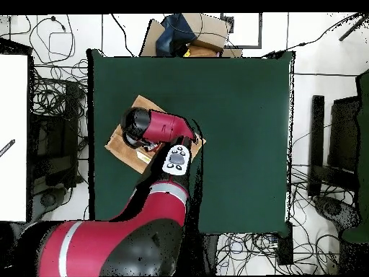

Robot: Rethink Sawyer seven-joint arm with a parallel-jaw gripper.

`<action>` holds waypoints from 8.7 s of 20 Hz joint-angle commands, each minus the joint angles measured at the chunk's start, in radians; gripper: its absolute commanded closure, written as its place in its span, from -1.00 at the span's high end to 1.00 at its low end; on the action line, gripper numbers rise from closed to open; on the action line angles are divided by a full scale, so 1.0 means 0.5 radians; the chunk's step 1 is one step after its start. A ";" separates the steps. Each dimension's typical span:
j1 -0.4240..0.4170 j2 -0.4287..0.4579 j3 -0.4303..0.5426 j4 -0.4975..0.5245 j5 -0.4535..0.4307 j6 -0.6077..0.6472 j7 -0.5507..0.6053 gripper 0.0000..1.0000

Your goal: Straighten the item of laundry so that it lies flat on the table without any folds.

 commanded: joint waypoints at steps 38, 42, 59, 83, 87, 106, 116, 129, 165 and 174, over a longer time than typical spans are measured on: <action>0.217 0.226 -0.120 -0.389 0.469 0.247 0.949 1.00; 0.168 0.128 -0.107 -0.401 0.473 0.393 0.940 1.00; 0.176 0.285 -0.035 -0.439 0.583 0.105 0.951 1.00; 0.378 -0.087 -0.078 0.038 0.637 0.127 0.924 1.00; 0.407 -0.090 -0.033 0.154 0.673 -0.041 0.884 1.00; 0.316 -0.018 0.046 0.336 0.674 -0.436 0.680 1.00; 0.462 0.227 -0.078 0.001 0.673 -0.327 0.899 1.00; 0.338 -0.035 0.117 0.368 0.761 -0.554 0.678 1.00; 0.225 -0.165 0.281 0.671 0.659 -0.903 0.500 1.00; 0.236 -0.080 0.242 0.538 0.653 -0.861 0.568 1.00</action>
